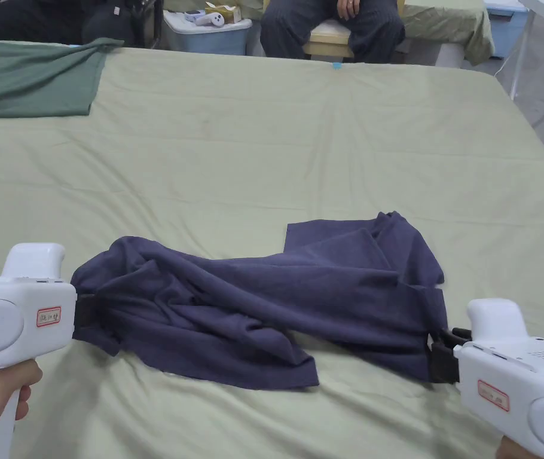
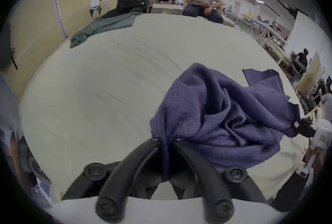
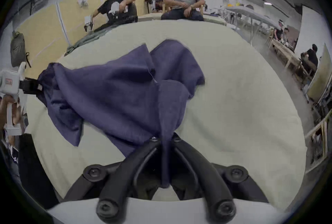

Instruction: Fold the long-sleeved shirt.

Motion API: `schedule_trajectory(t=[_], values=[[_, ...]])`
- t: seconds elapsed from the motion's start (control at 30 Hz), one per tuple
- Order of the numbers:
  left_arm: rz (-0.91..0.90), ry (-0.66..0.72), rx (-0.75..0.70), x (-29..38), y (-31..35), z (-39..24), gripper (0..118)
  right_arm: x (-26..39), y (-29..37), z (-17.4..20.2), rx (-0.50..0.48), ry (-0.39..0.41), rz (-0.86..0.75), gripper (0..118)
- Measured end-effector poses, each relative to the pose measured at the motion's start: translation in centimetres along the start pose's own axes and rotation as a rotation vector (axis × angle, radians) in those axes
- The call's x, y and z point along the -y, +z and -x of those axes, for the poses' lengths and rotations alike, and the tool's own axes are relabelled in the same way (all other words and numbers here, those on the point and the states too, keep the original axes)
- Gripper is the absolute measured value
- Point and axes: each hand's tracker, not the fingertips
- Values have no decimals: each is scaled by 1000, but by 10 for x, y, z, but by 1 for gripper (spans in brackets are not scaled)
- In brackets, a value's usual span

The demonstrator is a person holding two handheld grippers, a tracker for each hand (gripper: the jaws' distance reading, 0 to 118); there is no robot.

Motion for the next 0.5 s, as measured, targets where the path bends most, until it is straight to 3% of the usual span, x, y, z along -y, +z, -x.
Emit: schedule_trajectory(t=[0.07, 0.1, 0.13, 0.37, 0.5], values=[[-36, 94, 1, -10, 27, -22, 7, -23, 18, -2, 19, 15, -111, 16], [-65, 141, 56, -34, 15, 40, 7, -36, 31, -5, 28, 17, -170, 16], [-101, 174, 87, -46, 26, 40, 7, -52, 46, -7, 31, 24, -235, 16], [-409, 138, 133, -137, 128, 41, 7, -178, 150, 0, 14, 53, -550, 16], [-603, 130, 19, -192, 205, 38, 7, -241, 208, 5, 72, 57, -687, 16]])
